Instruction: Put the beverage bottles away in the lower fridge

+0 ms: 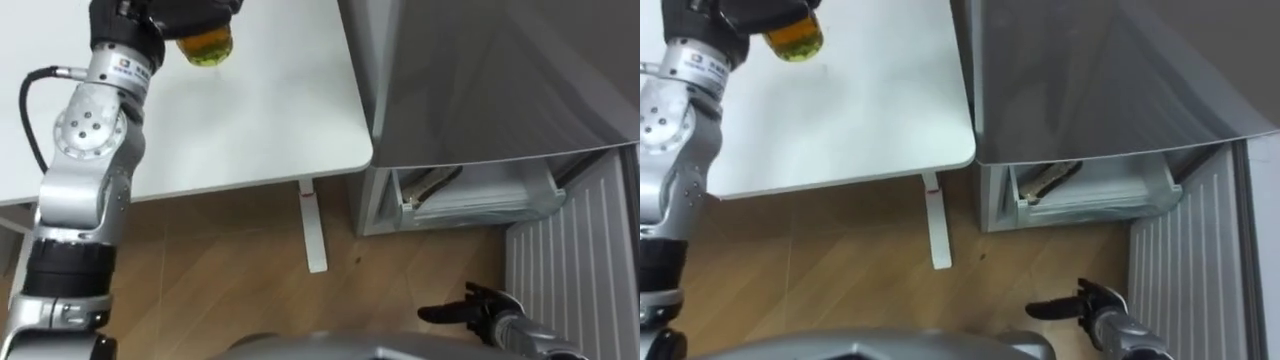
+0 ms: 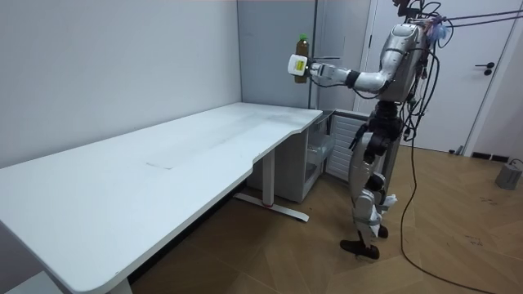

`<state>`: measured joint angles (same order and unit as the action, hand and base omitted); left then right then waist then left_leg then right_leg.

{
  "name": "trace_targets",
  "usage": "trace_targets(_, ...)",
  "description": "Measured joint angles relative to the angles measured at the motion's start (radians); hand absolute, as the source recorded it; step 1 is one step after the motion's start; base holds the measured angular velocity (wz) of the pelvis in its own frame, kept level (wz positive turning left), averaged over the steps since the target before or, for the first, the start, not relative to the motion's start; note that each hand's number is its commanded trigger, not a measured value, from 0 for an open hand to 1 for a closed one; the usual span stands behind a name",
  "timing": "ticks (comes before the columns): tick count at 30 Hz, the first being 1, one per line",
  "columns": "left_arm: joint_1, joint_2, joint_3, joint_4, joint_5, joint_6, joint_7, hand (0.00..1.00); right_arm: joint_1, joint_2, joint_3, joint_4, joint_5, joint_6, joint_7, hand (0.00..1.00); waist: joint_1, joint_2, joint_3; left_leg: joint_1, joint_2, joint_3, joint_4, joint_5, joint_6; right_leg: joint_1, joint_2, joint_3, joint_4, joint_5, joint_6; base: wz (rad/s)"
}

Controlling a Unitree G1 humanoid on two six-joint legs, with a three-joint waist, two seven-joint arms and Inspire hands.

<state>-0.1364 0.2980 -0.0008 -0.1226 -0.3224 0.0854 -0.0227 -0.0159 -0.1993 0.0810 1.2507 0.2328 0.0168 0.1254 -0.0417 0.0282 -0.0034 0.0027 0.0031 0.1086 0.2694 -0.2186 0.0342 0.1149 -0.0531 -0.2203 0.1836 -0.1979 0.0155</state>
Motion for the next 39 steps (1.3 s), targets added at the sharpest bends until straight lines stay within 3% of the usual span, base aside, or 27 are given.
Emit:
trace_targets(4,0.079,-0.008,0.009,-0.094,-0.012,0.000,-0.050,1.00,0.000,0.004,-0.025,0.000,-0.004,0.008,0.009,0.00,0.021,0.000,-0.0005,0.002,0.000,-0.003,0.001,0.001,-0.001,-0.002,0.002,0.003,0.000,-0.001,0.000,0.00)
trace_targets(6,0.145,-0.016,0.033,-0.149,-0.062,-0.001,-0.080,1.00,-0.003,0.004,-0.035,-0.007,-0.003,0.006,0.011,0.00,0.023,-0.002,-0.0018,0.002,0.000,-0.005,0.005,0.001,-0.002,-0.001,0.001,-0.003,0.000,-0.001,0.000,0.04)
trace_targets(9,0.202,-0.022,0.038,-0.157,-0.120,-0.001,-0.102,1.00,-0.003,0.004,-0.034,-0.007,-0.002,0.006,0.008,0.00,0.023,-0.007,-0.0030,0.005,-0.002,-0.015,0.005,0.001,-0.002,0.005,0.000,-0.010,0.001,-0.004,0.000,0.12)
trace_targets(14,0.304,-0.076,0.028,-0.150,-0.124,0.010,-0.150,1.00,-0.004,0.006,-0.026,-0.008,-0.008,0.006,0.008,0.00,0.024,-0.036,0.0066,0.001,-0.014,-0.043,0.006,0.002,-0.003,0.013,-0.011,-0.060,0.000,-0.020,0.001,0.20)
trace_targets(16,0.331,-0.093,0.023,-0.150,-0.123,0.020,-0.163,1.00,-0.005,0.009,-0.028,-0.008,-0.020,0.006,0.005,0.00,0.024,-0.043,0.0067,-0.002,-0.016,-0.044,0.007,0.002,-0.003,0.013,-0.013,-0.068,-0.001,-0.023,0.003,0.19)
trace_targets(19,0.378,-0.094,-0.008,-0.133,-0.120,0.020,-0.188,1.00,-0.011,0.013,-0.025,-0.009,-0.042,0.006,-0.003,0.00,0.028,-0.041,0.0064,-0.009,-0.019,-0.057,0.007,0.002,-0.002,0.009,-0.015,-0.076,0.002,-0.024,0.005,0.09)
trace_targets(21,0.383,-0.093,-0.055,-0.074,-0.121,0.022,-0.214,1.00,-0.019,0.013,-0.002,-0.011,-0.041,0.006,-0.007,0.00,0.044,-0.035,0.0100,-0.011,-0.019,-0.060,0.007,0.002,-0.002,0.014,-0.015,-0.083,0.003,-0.024,0.005,0.08)
trace_targets(26,0.383,-0.091,-0.120,0.016,-0.141,0.045,-0.287,1.00,-0.035,0.018,0.017,-0.044,-0.041,0.006,0.007,0.00,0.043,-0.029,0.0142,-0.018,-0.018,-0.065,0.020,0.001,-0.003,0.019,-0.014,-0.097,0.002,-0.024,0.005,0.07)
trace_targets(30,0.382,-0.092,-0.125,0.021,-0.202,0.047,-0.323,1.00,-0.045,0.018,0.020,-0.053,-0.042,0.007,0.026,0.00,0.025,-0.027,0.0165,-0.028,-0.017,-0.066,0.028,0.000,-0.003,0.014,-0.015,-0.111,0.004,-0.024,0.005,0.12)
trace_targets(39,0.382,-0.092,-0.181,0.098,-0.268,0.049,-0.366,1.00,-0.039,0.017,0.077,-0.153,-0.100,0.028,0.092,0.00,0.020,-0.021,0.0174,-0.027,-0.015,-0.054,0.022,0.001,-0.001,0.006,-0.015,-0.087,0.022,-0.024,0.005,-0.05)
